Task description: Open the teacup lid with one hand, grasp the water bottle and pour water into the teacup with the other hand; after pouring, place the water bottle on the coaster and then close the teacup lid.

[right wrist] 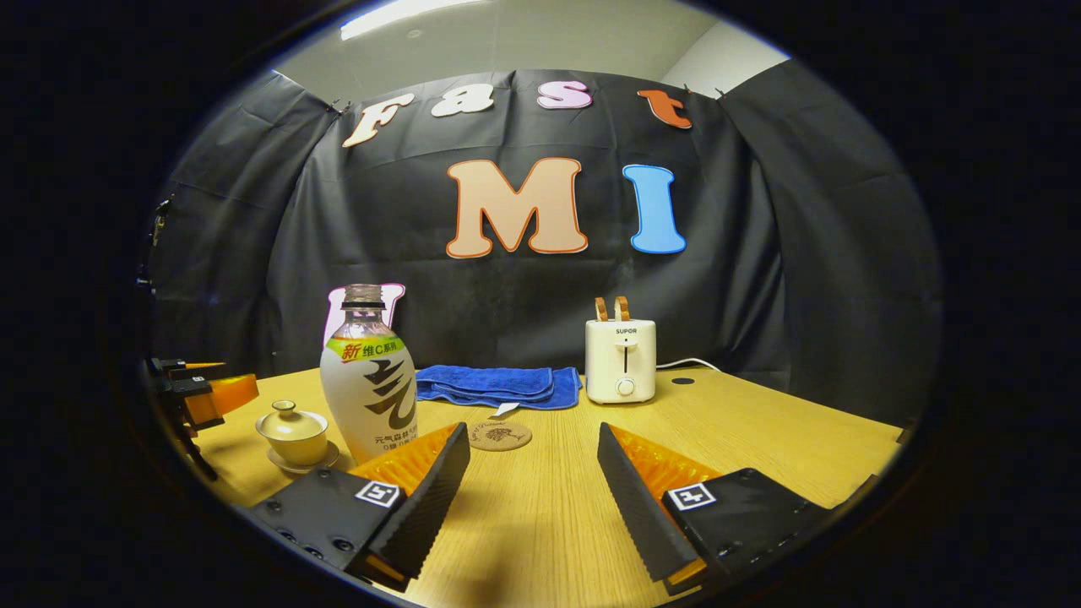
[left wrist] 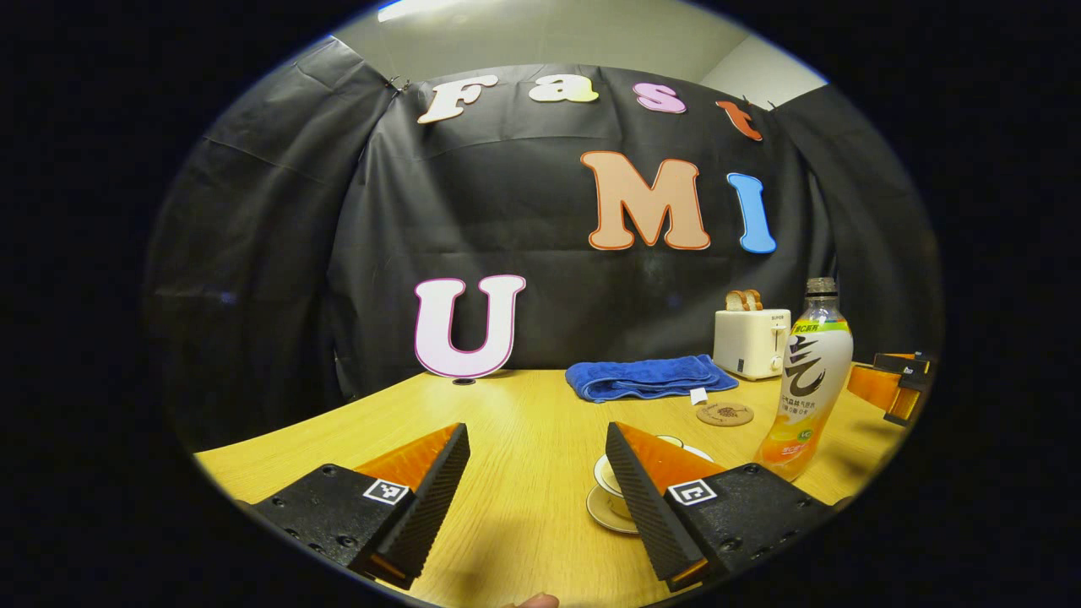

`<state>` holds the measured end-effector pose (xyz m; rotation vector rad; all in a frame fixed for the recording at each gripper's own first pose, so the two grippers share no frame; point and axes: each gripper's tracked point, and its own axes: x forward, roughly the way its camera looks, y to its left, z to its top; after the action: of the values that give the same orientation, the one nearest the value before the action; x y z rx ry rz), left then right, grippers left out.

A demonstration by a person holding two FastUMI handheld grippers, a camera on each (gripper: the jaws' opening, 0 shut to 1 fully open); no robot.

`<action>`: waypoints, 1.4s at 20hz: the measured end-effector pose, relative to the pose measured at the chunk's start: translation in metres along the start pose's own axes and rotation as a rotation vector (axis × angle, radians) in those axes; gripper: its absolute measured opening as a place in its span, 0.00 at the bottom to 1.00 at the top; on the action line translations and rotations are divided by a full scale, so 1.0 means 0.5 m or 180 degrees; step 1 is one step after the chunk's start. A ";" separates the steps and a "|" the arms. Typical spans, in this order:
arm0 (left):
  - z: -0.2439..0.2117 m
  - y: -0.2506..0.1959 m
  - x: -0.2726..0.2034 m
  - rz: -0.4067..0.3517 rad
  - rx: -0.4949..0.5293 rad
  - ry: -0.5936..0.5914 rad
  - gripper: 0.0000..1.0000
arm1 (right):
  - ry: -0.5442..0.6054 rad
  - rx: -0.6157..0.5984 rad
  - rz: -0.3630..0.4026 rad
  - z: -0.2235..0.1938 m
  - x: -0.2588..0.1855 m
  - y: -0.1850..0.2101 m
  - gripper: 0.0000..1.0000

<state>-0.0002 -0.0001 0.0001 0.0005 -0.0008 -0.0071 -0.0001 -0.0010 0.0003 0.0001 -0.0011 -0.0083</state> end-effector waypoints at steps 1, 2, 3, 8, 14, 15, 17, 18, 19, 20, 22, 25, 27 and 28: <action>0.000 -0.001 0.000 0.0000 0.0001 0.0002 0.95 | 0.0001 0.0000 0.0000 -0.001 0.001 0.000 0.94; 0.000 0.001 -0.001 0.0000 0.0001 0.0000 0.95 | 0.0000 0.0000 0.0000 -0.001 0.001 0.000 0.94; 0.001 0.001 -0.001 -0.0001 0.0002 0.0000 0.95 | 0.0001 0.0001 0.0000 -0.001 0.001 0.000 0.94; 0.000 0.002 -0.001 -0.0002 0.0003 -0.0002 0.95 | -0.0001 0.0001 -0.0001 -0.001 0.001 0.000 0.98; -0.002 0.001 0.000 -0.0008 0.0003 -0.0001 0.95 | -0.0001 0.0000 0.0000 -0.001 0.002 0.000 0.94; -0.001 0.002 0.002 -0.0009 0.0002 -0.0003 0.95 | -0.0001 0.0001 0.0000 -0.001 0.001 -0.001 0.94; 0.000 0.002 0.000 -0.0009 0.0003 -0.0002 0.95 | -0.0001 0.0001 0.0000 -0.002 0.002 -0.001 0.94; 0.000 0.002 0.000 -0.0010 0.0003 -0.0002 0.95 | -0.0001 0.0002 0.0001 -0.001 0.002 0.000 0.94; 0.000 0.002 0.000 -0.0011 0.0003 -0.0001 0.95 | -0.0002 0.0000 0.0001 -0.001 0.000 0.000 0.94; 0.000 0.002 0.000 -0.0011 0.0002 -0.0001 0.95 | -0.0001 0.0002 0.0001 0.000 0.001 0.000 0.94; 0.000 0.003 0.000 -0.0013 0.0001 0.0002 0.95 | -0.0003 0.0002 0.0001 -0.001 0.002 0.000 0.94; 0.001 0.001 0.000 -0.0025 -0.0001 -0.0004 0.95 | -0.0003 0.0001 0.0003 0.000 0.001 -0.001 0.94; 0.001 -0.003 0.000 -0.0058 0.0000 -0.0003 0.95 | 0.0000 0.0001 0.0019 -0.002 0.001 0.002 0.94; 0.000 -0.002 0.001 -0.0061 0.0000 0.0000 0.95 | -0.0001 0.0002 0.0022 -0.002 0.000 0.001 0.94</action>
<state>0.0003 -0.0012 0.0003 0.0005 -0.0008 -0.0263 0.0001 -0.0006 -0.0007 0.0008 -0.0015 -0.0012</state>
